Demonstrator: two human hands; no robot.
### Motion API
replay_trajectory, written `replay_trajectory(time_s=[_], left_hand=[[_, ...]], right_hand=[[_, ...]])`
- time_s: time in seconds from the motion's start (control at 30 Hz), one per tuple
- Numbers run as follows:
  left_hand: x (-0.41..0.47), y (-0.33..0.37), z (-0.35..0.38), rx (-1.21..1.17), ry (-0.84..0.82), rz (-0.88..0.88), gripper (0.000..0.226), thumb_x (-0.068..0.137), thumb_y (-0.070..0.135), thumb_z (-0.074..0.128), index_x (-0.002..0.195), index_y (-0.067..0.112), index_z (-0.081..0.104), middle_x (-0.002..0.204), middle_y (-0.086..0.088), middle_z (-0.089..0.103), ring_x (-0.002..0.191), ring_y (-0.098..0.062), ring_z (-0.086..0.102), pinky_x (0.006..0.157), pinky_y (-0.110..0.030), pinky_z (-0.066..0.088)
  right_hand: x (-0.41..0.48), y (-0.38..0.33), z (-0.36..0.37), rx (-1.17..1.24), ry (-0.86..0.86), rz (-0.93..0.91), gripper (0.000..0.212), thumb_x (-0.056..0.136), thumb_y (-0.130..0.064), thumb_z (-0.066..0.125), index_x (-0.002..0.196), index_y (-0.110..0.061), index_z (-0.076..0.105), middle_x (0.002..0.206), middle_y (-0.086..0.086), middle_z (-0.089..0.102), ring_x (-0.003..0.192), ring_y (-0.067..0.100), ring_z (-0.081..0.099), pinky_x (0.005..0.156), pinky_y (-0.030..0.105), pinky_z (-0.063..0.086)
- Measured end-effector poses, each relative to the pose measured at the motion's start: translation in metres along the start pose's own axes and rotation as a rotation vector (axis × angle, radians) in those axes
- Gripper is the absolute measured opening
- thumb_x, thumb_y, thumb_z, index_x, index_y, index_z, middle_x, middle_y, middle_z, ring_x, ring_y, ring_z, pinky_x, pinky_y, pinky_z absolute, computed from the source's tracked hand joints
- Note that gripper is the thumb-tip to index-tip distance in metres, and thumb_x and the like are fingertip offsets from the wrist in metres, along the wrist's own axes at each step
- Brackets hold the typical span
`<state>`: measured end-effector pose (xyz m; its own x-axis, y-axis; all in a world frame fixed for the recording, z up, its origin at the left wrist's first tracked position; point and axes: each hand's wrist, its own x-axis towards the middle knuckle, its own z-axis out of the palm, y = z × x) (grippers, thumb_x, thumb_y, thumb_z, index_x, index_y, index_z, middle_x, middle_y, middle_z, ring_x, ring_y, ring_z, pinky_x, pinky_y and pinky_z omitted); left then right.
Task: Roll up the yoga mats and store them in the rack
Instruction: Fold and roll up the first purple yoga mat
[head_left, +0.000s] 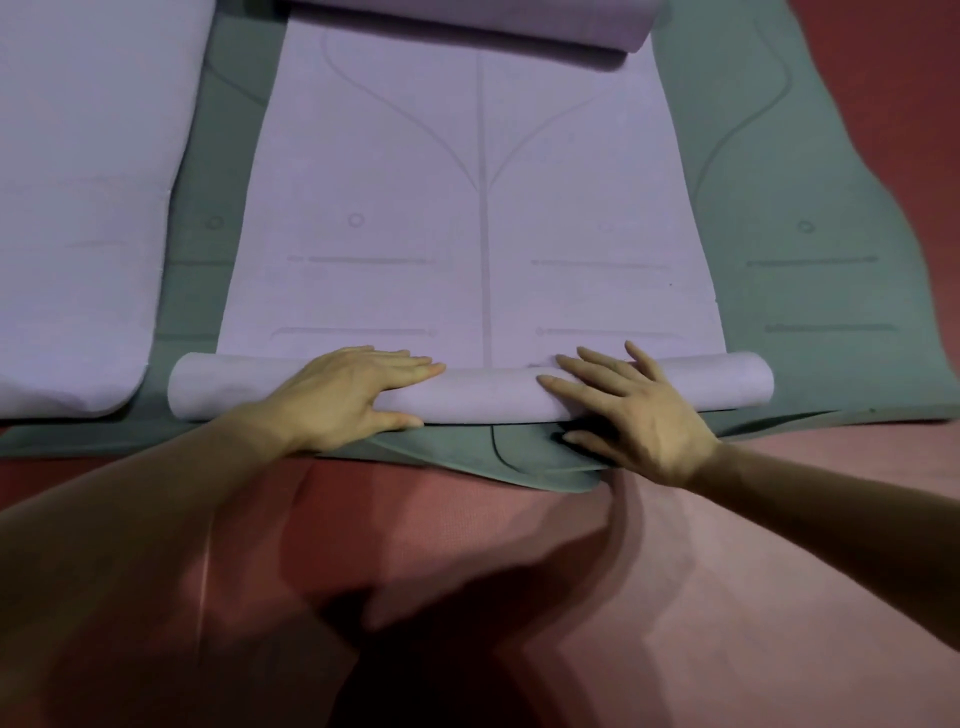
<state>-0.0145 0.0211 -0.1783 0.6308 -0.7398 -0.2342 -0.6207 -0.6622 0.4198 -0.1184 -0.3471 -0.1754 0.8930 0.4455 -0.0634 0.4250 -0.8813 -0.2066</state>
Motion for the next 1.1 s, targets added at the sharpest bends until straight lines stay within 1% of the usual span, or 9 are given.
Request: replay_trajectory(time_s=[0.1,0.2,0.3,0.47,0.63,0.73,0.8,1.0,1.1], left_hand=[[0.000,0.002,-0.006,0.045,0.046,-0.016,0.073,0.087,0.076,0.045,0.154,0.050,0.029,0.160,0.024,0.030,0.150,-0.005,0.028,0.121,-0.030,0.021],[-0.003,0.004,-0.009,0.114,0.124,-0.024,0.075,0.088,0.074,0.040,0.156,0.043,0.032,0.162,0.013,0.036,0.149,-0.011,0.035,0.119,-0.032,0.028],[-0.009,0.004,0.004,0.208,0.220,-0.002,0.076,0.090,0.072,0.038,0.157,0.035,0.034,0.157,0.004,0.045,0.142,-0.018,0.047,0.116,-0.038,0.037],[0.001,-0.002,0.006,0.336,0.186,0.027,0.093,0.083,0.071,0.062,0.159,0.029,0.031,0.154,0.002,0.050,0.137,-0.022,0.051,0.113,-0.039,0.039],[-0.001,0.001,-0.001,0.312,0.196,0.023,0.080,0.087,0.067,0.056,0.156,0.032,0.038,0.149,0.004,0.056,0.130,-0.022,0.059,0.101,-0.039,0.052],[-0.005,0.007,0.003,0.337,0.269,0.048,0.074,0.083,0.057,0.067,0.148,0.026,0.052,0.135,0.000,0.067,0.113,-0.024,0.070,0.082,-0.040,0.061],[-0.008,0.012,0.001,0.348,0.301,0.051,0.075,0.076,0.050,0.079,0.143,0.023,0.059,0.128,-0.001,0.071,0.101,-0.024,0.074,0.072,-0.038,0.062],[-0.033,0.043,0.006,0.353,0.341,0.028,0.082,0.062,0.049,0.092,0.137,0.029,0.064,0.117,0.009,0.075,0.081,-0.018,0.076,0.056,-0.029,0.058],[-0.044,0.050,0.019,0.345,0.316,0.028,0.082,0.063,0.049,0.091,0.138,0.031,0.062,0.118,0.011,0.074,0.081,-0.017,0.076,0.055,-0.029,0.060]], right_hand=[[0.011,0.009,-0.004,0.026,-0.063,0.020,0.071,0.095,-0.075,0.037,0.159,-0.044,0.028,0.164,-0.009,0.037,0.154,0.019,0.031,0.126,0.053,0.013],[0.023,0.019,-0.011,0.079,-0.134,0.013,0.086,0.084,-0.087,0.039,0.159,-0.048,0.023,0.166,-0.014,0.030,0.156,0.014,0.022,0.127,0.045,0.003],[0.035,0.026,-0.015,0.086,-0.211,0.041,0.084,0.081,-0.089,0.036,0.156,-0.055,0.015,0.166,-0.019,0.024,0.156,0.012,0.012,0.126,0.043,0.000],[0.043,0.026,-0.021,0.052,-0.244,0.065,0.076,0.087,-0.084,0.027,0.156,-0.056,0.013,0.167,-0.020,0.019,0.159,0.014,0.010,0.124,0.038,-0.004],[0.037,0.014,-0.025,0.004,-0.221,0.125,0.079,0.085,-0.085,0.026,0.157,-0.056,0.014,0.168,-0.012,0.026,0.157,0.020,0.021,0.126,0.053,0.012],[0.028,0.010,-0.018,-0.015,-0.089,0.082,0.072,0.092,-0.076,0.038,0.157,-0.044,0.034,0.156,-0.005,0.050,0.144,0.026,0.048,0.114,0.046,0.040],[0.023,0.008,-0.018,-0.025,-0.028,0.077,0.068,0.094,-0.071,0.042,0.155,-0.041,0.041,0.150,-0.004,0.057,0.136,0.026,0.056,0.107,0.042,0.048],[-0.011,-0.007,-0.026,-0.012,0.009,0.052,0.064,0.096,-0.069,0.045,0.154,-0.042,0.043,0.147,-0.008,0.059,0.131,0.020,0.060,0.102,0.037,0.051],[-0.029,-0.012,-0.019,-0.015,-0.017,0.040,0.064,0.098,-0.069,0.043,0.156,-0.042,0.039,0.150,-0.008,0.057,0.134,0.021,0.058,0.104,0.038,0.051]])
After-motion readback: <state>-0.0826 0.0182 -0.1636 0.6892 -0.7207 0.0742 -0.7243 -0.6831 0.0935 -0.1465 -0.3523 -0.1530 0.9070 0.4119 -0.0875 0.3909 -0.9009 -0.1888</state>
